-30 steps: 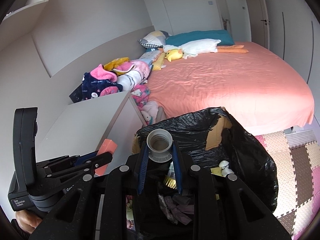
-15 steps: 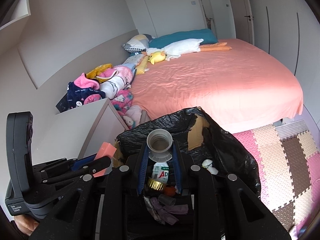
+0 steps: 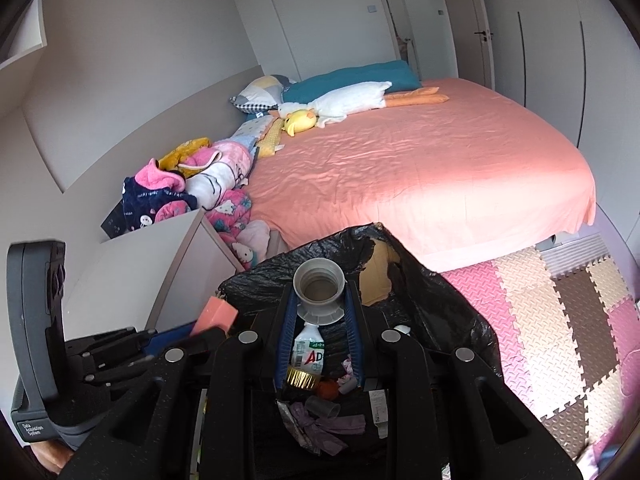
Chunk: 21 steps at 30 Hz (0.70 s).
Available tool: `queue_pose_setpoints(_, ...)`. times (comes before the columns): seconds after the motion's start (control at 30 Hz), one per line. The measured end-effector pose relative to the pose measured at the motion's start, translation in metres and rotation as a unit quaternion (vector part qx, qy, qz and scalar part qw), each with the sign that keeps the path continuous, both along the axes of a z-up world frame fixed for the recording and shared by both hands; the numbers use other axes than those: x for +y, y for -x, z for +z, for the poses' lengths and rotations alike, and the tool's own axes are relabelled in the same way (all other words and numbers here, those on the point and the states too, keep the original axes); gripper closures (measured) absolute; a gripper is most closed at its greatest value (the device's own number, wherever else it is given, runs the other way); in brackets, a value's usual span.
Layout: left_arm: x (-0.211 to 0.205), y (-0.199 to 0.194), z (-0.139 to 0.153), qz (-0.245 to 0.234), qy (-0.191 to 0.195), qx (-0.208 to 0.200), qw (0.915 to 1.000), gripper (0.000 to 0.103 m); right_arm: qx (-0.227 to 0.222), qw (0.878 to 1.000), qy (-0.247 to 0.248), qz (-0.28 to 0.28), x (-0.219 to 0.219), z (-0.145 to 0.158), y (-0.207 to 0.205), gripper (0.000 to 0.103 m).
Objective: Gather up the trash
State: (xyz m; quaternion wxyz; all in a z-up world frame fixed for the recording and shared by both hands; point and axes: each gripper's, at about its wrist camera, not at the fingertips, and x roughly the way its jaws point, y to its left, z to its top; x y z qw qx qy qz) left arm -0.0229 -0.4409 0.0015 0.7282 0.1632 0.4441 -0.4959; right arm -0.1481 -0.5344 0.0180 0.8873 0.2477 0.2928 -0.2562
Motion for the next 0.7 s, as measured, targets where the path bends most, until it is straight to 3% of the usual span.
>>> queue_pose_setpoints(0.03, 0.000, 0.000, 0.001, -0.003, -0.001, 0.007, 1.0000, 0.023, -0.001, 1.000, -0.001, -0.001, -0.002, 0.003, 0.000, 0.064)
queue_pose_setpoints(0.07, 0.002, -0.001, 0.003, 0.007, 0.000, 0.005, 1.0000, 0.006, -0.002, 1.000, 0.001, -0.005, -0.004, 0.006, 0.002, 0.041)
queue_pose_setpoints(0.13, 0.005, -0.001, 0.007, 0.016, 0.014, -0.010, 0.9997, 0.006, -0.011, 1.000, 0.016, -0.020, -0.004, 0.011, 0.006, 0.032)
queue_pose_setpoints(0.7, 0.018, -0.013, 0.007, 0.038, 0.025, 0.005, 0.9990, 0.006, -0.004, 1.000, 0.016, -0.016, 0.000, 0.007, 0.007, 0.032)
